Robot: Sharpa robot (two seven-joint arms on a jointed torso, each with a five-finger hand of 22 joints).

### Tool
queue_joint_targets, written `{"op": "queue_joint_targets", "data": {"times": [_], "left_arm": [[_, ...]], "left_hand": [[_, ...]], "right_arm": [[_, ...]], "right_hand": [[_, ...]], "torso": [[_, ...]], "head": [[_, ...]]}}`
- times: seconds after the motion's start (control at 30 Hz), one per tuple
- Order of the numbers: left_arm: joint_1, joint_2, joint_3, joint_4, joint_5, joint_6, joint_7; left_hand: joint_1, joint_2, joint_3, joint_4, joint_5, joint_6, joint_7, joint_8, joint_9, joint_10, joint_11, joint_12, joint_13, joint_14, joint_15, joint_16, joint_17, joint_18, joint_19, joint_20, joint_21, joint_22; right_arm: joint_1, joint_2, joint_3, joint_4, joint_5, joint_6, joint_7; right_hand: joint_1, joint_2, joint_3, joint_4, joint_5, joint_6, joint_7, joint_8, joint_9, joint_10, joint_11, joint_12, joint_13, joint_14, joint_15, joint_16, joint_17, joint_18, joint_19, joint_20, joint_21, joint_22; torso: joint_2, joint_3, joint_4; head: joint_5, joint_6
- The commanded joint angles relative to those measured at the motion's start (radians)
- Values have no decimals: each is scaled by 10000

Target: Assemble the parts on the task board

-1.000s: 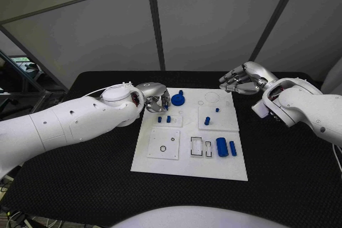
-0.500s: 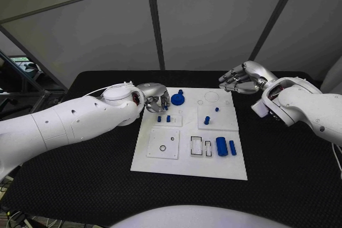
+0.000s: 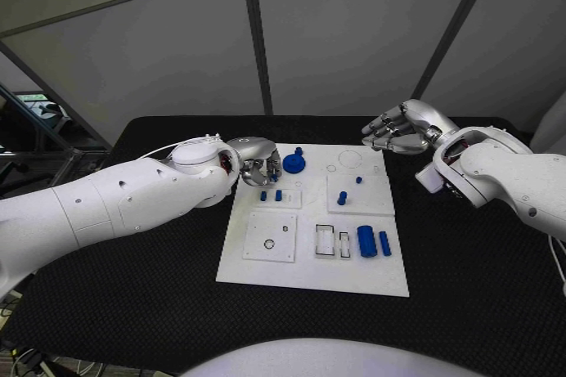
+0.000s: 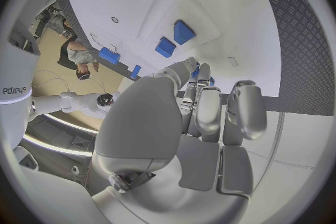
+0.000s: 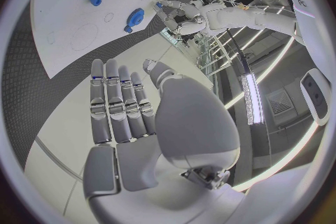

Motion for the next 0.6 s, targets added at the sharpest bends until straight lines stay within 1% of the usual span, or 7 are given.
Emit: {"op": "queue_joint_targets", "data": {"times": [0.03, 0.1, 0.23, 0.6], "left_arm": [[9, 15, 10, 15, 25, 90, -39], [8, 21, 10, 15, 25, 93, -42], [8, 39, 10, 10, 25, 101, -44], [8, 66, 10, -18, 25, 246, -157]], "left_hand": [[-93, 2, 40, -3, -46, 77, -16, -67, -12, 45, 18, -54, -9, -46, 53, 14, -18, -122, -35, 50, -38, 351], [-96, 4, 41, -2, -46, 79, -15, -68, -12, 47, 19, -56, -9, -47, 54, 13, -20, -121, -38, 51, -43, 348], [-106, 11, 42, 2, -48, 87, -15, -70, -12, 53, 19, -61, -7, -51, 54, 9, -29, -122, -37, 52, -40, 352], [-130, 7, 36, 6, -55, 96, -16, -77, -12, 60, 19, -74, -4, -57, 55, 5, -41, -119, -43, 54, -50, 348]], "right_arm": [[16, 11, 6, 2, -19, -2, 69], [16, 16, 6, -3, -19, 1, 67], [16, 25, 6, -10, -19, 13, 59], [16, 26, 6, -15, -19, 48, 25]], "right_hand": [[36, 56, 14, -61, 50, 26, 22, -16, 9, -2, 22, -4, -13, -7, 25, -23, -24, 106, 86, 17, -71, -28], [36, 56, 14, -61, 50, 26, 22, -16, 9, -2, 22, -4, -13, -7, 25, -23, -24, 106, 86, 17, -71, -28], [36, 56, 14, -61, 50, 26, 22, -16, 9, -2, 22, -4, -13, -7, 25, -23, -24, 106, 86, 17, -71, -28], [33, 57, 15, -59, 51, 26, 23, -16, 9, -3, 23, -5, -13, -7, 26, -23, -27, 106, 89, 17, -76, -31]], "torso": [[0, 0, 3], [-1, -5, 8], [1, 3, 5], [1, 7, -5]], "head": [[7, -1], [-4, 3], [-4, -7], [-19, -26]]}}
